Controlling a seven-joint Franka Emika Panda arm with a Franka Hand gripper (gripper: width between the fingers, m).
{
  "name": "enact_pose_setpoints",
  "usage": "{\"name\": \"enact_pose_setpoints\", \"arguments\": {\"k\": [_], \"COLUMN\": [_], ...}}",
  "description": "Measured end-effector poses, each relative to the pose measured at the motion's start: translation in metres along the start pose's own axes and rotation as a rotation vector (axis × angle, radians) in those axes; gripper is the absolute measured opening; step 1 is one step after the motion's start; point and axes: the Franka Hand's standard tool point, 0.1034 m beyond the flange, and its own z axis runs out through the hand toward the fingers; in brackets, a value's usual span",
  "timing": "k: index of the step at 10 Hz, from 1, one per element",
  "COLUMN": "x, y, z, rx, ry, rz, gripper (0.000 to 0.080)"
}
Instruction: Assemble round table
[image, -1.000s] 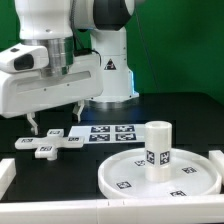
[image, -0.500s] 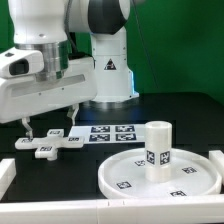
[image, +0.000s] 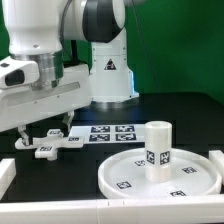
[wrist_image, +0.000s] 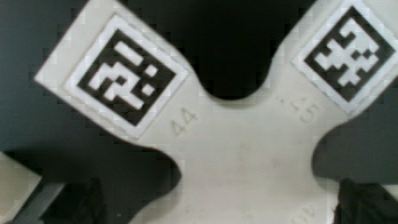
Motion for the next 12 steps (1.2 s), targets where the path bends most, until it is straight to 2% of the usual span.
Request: {"name": "enact_pose_setpoints", "arguments": {"k": [12], "x": [-0.0018], "y": [-0.0078], "z": [0.0072], "rx": [0.015], "ry": [-0.011], "rz": [-0.107], "gripper": [0.0648]}}
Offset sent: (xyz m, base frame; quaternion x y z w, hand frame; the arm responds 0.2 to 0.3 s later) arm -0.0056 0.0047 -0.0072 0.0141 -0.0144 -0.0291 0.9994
